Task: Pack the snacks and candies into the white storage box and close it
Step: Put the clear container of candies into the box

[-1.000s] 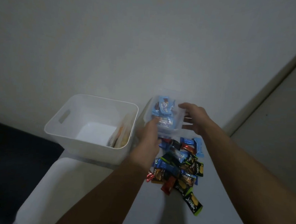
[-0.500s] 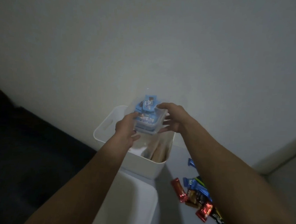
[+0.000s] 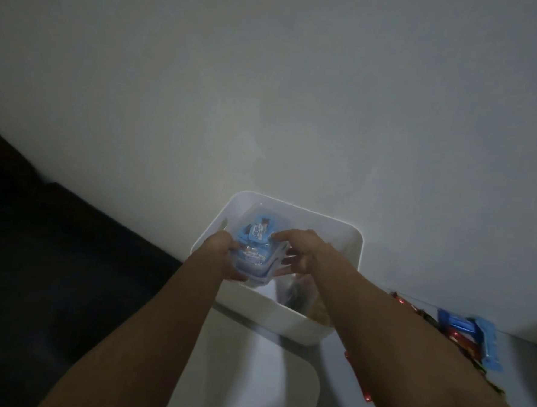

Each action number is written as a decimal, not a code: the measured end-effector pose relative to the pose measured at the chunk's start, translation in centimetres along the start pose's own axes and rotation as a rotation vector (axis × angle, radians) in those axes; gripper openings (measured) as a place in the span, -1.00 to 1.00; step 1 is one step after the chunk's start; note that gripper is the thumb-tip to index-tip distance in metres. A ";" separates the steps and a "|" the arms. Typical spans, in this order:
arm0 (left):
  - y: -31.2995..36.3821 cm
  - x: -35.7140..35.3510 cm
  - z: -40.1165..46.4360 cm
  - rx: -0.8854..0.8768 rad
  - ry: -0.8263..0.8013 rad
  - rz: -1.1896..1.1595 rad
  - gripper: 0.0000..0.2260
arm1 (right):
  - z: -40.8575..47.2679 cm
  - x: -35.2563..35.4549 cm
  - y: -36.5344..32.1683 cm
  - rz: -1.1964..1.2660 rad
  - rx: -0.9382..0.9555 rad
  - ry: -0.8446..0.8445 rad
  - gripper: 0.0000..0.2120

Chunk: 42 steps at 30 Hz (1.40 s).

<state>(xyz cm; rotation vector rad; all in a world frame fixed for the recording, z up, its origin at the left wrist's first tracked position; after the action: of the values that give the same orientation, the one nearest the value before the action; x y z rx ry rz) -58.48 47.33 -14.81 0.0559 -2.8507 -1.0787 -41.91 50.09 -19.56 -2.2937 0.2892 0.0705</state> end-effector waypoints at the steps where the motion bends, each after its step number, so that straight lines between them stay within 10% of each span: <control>1: 0.0 -0.1 0.7 0.034 0.007 0.005 -0.69 | 0.6 -0.1 0.3 -0.003 -0.016 0.000 -0.55; 13: -1.4 0.0 4.8 0.034 0.052 0.046 -0.97 | 5.9 0.0 3.5 -0.063 -0.094 0.041 -0.61; 19: 1.5 -0.3 5.9 -0.122 0.080 0.110 -0.81 | 6.8 0.1 4.2 -0.116 -0.048 0.079 -0.62; 26: 6.5 2.1 6.0 -1.098 0.420 0.790 -0.74 | 6.8 0.5 4.7 -0.138 -0.041 0.090 -0.64; 30: 6.0 3.2 9.6 -0.932 0.182 0.957 -0.57 | 7.0 0.4 4.9 -0.146 -0.034 0.104 -0.68; 42: 5.5 3.6 11.1 -0.947 0.131 0.887 -0.51 | 7.8 -2.0 4.7 -0.200 -0.023 0.064 -0.64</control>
<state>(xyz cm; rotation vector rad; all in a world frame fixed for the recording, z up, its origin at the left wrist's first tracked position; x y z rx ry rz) -63.13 58.48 -19.16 -1.0085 -1.6114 -1.8324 -44.60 53.20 -27.92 -2.3389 0.0907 -0.1021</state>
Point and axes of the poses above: each hand's wrist, its own z-axis towards the middle knuckle, its own x-axis out of the back of the hand, y = z × x, the point moved 5 cm from there along z, towards the middle knuckle, and after that the axes turned 4 degrees about z, right-handed, at the moved point
